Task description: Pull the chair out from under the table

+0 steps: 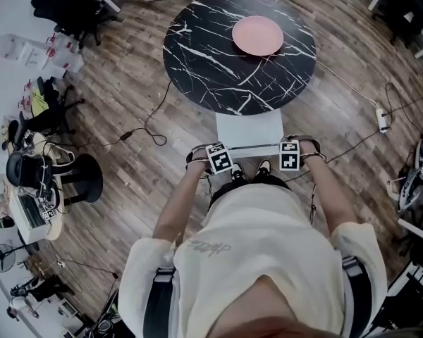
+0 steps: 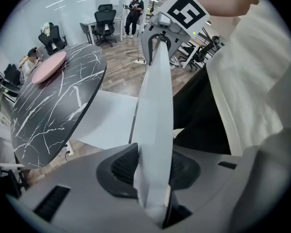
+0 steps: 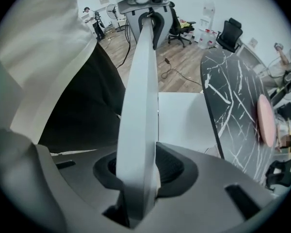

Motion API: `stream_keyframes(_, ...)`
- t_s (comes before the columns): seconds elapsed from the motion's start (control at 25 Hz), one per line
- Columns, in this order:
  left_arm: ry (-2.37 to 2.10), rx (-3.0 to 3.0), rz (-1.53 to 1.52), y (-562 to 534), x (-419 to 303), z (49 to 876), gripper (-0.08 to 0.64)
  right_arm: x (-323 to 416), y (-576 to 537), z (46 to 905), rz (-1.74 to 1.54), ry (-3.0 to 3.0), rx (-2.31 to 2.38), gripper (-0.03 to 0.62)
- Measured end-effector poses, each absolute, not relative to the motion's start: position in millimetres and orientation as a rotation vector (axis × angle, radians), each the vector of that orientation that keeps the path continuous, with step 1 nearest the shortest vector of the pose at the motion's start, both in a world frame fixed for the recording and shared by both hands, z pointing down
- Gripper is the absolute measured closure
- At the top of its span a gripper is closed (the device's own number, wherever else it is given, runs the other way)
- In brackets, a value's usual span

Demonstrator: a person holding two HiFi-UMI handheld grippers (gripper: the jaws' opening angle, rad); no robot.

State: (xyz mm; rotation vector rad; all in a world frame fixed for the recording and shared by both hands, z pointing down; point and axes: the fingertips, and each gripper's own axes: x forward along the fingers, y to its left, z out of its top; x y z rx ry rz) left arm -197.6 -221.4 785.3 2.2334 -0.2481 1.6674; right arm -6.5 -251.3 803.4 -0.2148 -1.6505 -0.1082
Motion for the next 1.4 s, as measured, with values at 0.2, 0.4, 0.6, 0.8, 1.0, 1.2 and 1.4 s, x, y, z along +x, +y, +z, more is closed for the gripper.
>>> stream_keyframes(0.2,-0.210,2.219,1.682,-220,-198,787,0.430,-5,-253,804,-0.146,-1.645,-0.207,0.492)
stream_keyframes(0.4,-0.189,2.191,1.735,-218,-201,796,0.433,-8,-253,805,-0.146,-1.654,-0.200,0.499)
stream_keyframes(0.6,-0.186,2.181,1.741,-218,-201,797,0.434,-8,-253,805,-0.144,-1.655,-0.202,0.497)
stream_keyframes(0.8,-0.194,2.200,1.774,-219,-202,797,0.448,-8,-253,805,-0.144,-1.658,-0.199,0.500)
stream_keyframes(1.0,-0.204,2.214,1.790,-220,-203,797,0.454,-10,-254,805,-0.146,-1.664,-0.200,0.500)
stream_keyframes(1.2,-0.198,2.221,1.794,-218,-202,798,0.457,-9,-251,807,-0.133,-1.659,-0.201,0.501)
stream_keyframes(1.4,-0.208,2.234,1.806,-223,-202,795,0.457,-9,-256,803,-0.147,-1.658,-0.201,0.502)
